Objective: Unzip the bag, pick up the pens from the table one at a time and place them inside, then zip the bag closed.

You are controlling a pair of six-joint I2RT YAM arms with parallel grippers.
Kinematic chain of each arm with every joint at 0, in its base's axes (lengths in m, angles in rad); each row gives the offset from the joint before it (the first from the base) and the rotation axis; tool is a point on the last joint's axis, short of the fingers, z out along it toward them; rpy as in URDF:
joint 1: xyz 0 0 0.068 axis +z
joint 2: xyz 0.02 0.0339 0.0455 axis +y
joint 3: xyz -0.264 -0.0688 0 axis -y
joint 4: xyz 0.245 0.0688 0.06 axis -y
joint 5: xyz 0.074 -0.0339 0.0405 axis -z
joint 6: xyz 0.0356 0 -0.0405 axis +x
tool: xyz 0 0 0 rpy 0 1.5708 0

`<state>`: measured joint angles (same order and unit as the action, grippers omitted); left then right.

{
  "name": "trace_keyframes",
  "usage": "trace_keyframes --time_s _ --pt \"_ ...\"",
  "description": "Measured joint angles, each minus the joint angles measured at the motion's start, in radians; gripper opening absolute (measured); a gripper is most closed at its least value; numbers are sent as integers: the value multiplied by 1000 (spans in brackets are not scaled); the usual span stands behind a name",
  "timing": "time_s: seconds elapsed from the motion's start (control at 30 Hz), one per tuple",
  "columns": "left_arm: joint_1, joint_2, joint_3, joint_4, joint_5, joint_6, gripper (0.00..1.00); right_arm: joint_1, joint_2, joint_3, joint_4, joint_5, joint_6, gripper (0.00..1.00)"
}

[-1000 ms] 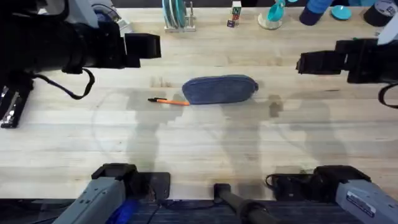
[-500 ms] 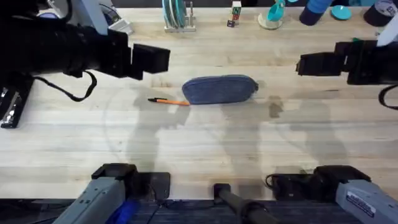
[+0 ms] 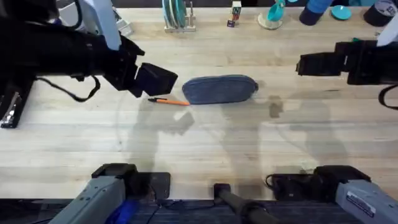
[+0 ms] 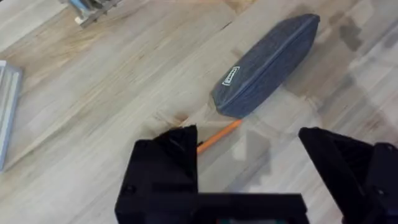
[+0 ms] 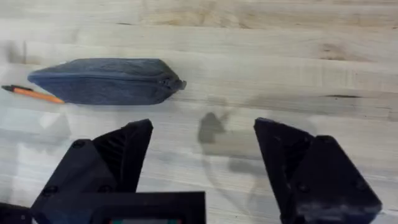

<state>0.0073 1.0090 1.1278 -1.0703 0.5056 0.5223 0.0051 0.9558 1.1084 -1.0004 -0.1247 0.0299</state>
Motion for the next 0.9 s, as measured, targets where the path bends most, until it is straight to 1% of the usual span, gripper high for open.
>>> trace_keyframes --time_s 0.07,0.13,0.23,0.3,0.4,0.47,0.6,0.77,0.9 --pt "27 27 0 0 36 46 991 0 0 0 0 0 0 996" --pt "64 54 0 0 81 92 991 0 0 0 0 0 0 996" --pt "137 91 0 -14 167 170 990 0 0 0 0 0 0 996" --pt "176 110 0 -20 219 216 992 0 0 0 0 0 0 996" --pt "219 134 0 -19 291 283 991 0 0 0 0 0 0 996" --pt "232 151 0 -19 324 327 991 0 0 0 0 0 0 996" --pt "234 202 0 -37 380 426 990 0 0 0 0 0 0 996" --pt "234 311 0 -76 451 576 991 0 0 0 0 0 0 996" --pt "234 408 0 -86 479 672 991 0 0 0 0 0 0 996"
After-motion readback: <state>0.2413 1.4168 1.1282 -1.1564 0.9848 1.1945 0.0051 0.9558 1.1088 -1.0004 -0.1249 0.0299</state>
